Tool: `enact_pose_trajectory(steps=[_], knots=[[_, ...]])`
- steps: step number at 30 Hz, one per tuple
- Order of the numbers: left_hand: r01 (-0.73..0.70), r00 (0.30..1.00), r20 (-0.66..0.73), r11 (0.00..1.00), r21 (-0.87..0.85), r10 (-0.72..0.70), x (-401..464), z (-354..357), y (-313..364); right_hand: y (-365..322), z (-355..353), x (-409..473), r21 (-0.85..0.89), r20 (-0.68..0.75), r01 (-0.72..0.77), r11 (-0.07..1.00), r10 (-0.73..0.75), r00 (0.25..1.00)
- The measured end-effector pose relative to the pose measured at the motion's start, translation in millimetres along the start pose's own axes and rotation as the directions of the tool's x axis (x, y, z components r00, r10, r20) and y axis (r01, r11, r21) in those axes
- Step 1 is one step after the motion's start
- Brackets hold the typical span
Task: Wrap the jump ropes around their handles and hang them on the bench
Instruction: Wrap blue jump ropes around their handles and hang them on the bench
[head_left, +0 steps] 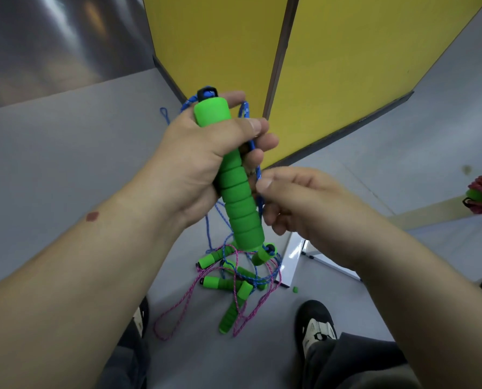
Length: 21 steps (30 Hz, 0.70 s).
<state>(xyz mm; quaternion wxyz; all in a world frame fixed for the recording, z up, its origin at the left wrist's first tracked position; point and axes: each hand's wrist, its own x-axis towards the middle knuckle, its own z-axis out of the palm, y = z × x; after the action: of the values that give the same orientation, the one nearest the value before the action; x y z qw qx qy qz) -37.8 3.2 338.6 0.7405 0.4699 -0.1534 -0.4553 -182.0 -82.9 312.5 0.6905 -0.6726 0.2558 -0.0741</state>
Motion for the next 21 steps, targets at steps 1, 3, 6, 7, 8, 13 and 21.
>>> enact_pose_trajectory(steps=[1, 3, 6, 7, 8, 13, 21], knots=[[-0.007, 1.0, -0.013, 1.0, 0.001, 0.007, 0.5, -1.5, 0.3, 1.2, 0.0, 0.1, -0.062, -0.026, 0.022, 0.998, -0.024, 0.999], [-0.032, 0.999, -0.025, 0.998, 0.045, 0.033, 1.1, -4.2, -0.8, 1.2, -1.0, 0.9, -0.085, -0.13, 0.089, 0.992, -0.1, 0.987], [-0.033, 0.999, 0.038, 0.982, 0.185, 0.026, 0.5, -6.9, -8.0, -4.8, -4.4, 1.6, 0.012, -0.266, 0.2, 0.98, -0.19, 0.945], [-0.025, 0.997, 0.077, 0.968, 0.251, 0.005, -0.2, -7.1, -11.6, -7.0, -5.4, 1.2, 0.037, -0.294, 0.224, 0.974, -0.203, 0.934], [-0.026, 0.993, 0.114, 0.946, 0.323, -0.011, -0.7, -6.8, -15.3, -8.9, -6.1, 0.5, 0.063, -0.315, 0.241, 0.968, -0.21, 0.926], [-0.093, 0.982, 0.19, 0.861, 0.501, -0.005, -0.2, -4.5, -28.2, -15.6, -3.7, -0.5, 0.16, -0.35, 0.265, 0.951, -0.196, 0.916], [-0.082, 0.994, 0.092, 0.978, 0.191, 0.066, 0.1, -0.7, -15.7, -4.0, -1.6, 1.9, 0.186, -0.248, 0.103, 0.977, -0.055, 0.967]])
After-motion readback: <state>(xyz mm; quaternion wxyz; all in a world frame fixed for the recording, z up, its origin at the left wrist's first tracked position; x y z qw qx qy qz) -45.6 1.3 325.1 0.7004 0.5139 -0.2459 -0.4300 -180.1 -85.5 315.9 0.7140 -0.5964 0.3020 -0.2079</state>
